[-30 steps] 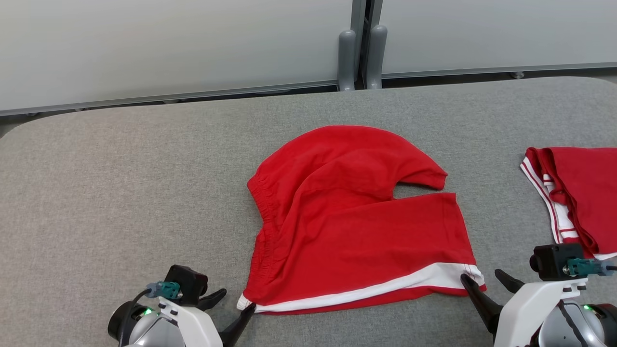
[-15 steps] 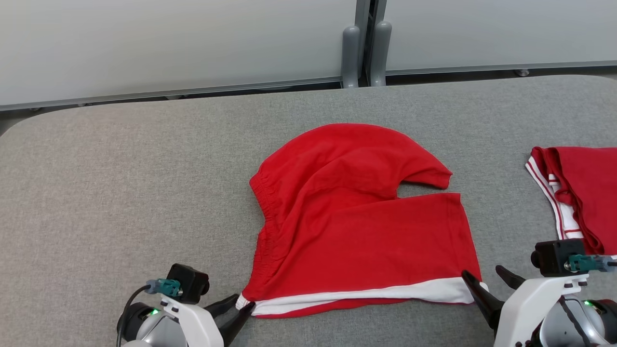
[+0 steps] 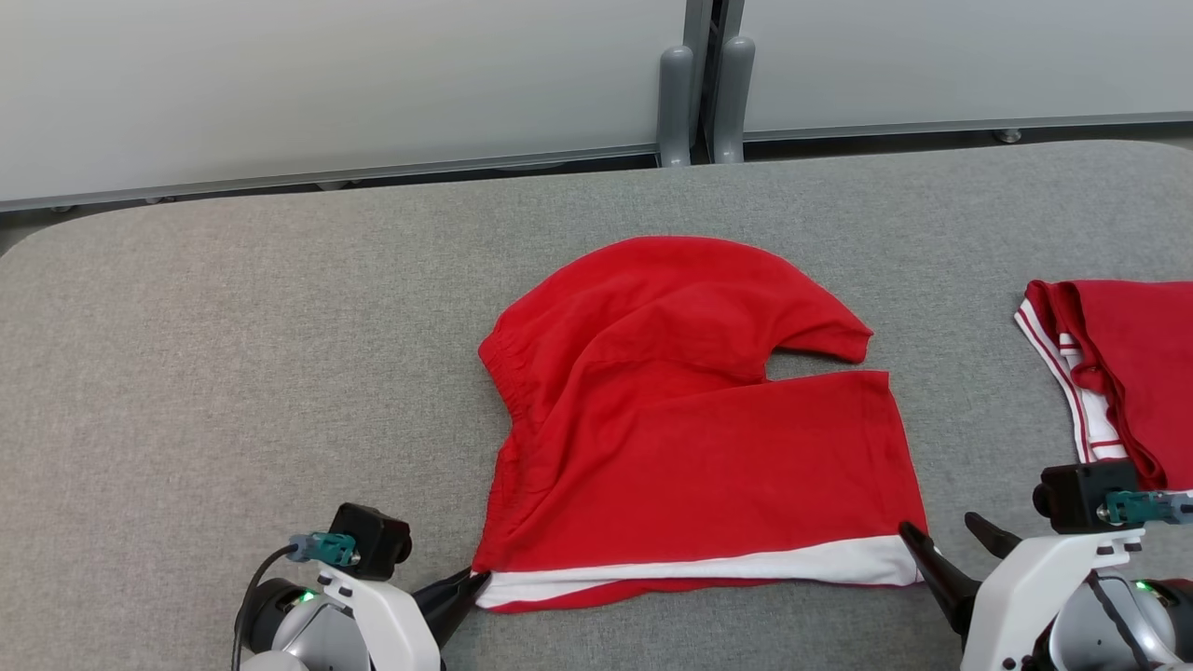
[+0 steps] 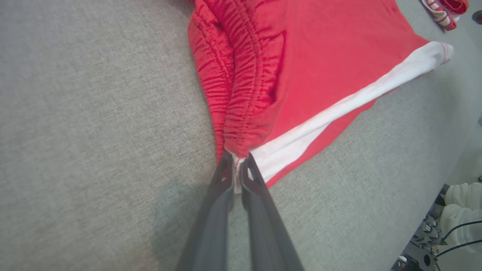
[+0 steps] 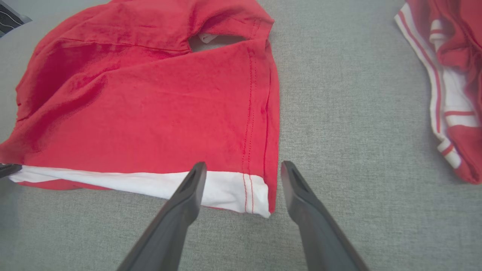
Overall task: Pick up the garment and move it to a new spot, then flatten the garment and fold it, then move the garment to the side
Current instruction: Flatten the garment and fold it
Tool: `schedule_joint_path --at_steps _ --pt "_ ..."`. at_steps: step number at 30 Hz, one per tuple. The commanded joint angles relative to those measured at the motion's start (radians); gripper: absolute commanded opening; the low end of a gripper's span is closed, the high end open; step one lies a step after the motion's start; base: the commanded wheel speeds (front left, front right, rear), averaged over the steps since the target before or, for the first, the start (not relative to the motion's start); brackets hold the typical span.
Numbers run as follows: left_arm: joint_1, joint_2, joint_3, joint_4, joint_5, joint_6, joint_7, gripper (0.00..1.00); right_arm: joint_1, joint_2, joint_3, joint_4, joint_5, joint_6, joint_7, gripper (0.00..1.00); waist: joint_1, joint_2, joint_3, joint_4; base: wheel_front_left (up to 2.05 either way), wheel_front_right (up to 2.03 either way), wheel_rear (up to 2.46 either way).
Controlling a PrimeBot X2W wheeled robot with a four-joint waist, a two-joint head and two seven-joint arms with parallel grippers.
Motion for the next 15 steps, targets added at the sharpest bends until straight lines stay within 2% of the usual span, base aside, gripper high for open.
schedule_joint_path --at_steps 1,10,15 --pt "0.001 0.011 0.006 -0.017 -0.005 0.009 -0.008 0.0 -0.004 -0.009 -0.01 -0.001 0.004 0.001 0.0 1.0 0.0 0.0 0.0 0.001 0.0 0.0 0.0" --pt "0.028 0.024 0.013 -0.065 -0.005 0.041 -0.022 0.0 0.067 -0.016 0.001 -0.03 -0.03 0.001 0.053 1.0 0.0 0.0 0.004 0.014 0.0 0.0 0.0" --pt "0.038 0.029 0.015 -0.075 -0.006 0.05 -0.027 0.0 0.076 0.003 0.015 -0.023 -0.06 0.001 0.046 1.0 0.0 0.0 0.018 0.005 0.0 0.0 0.0"
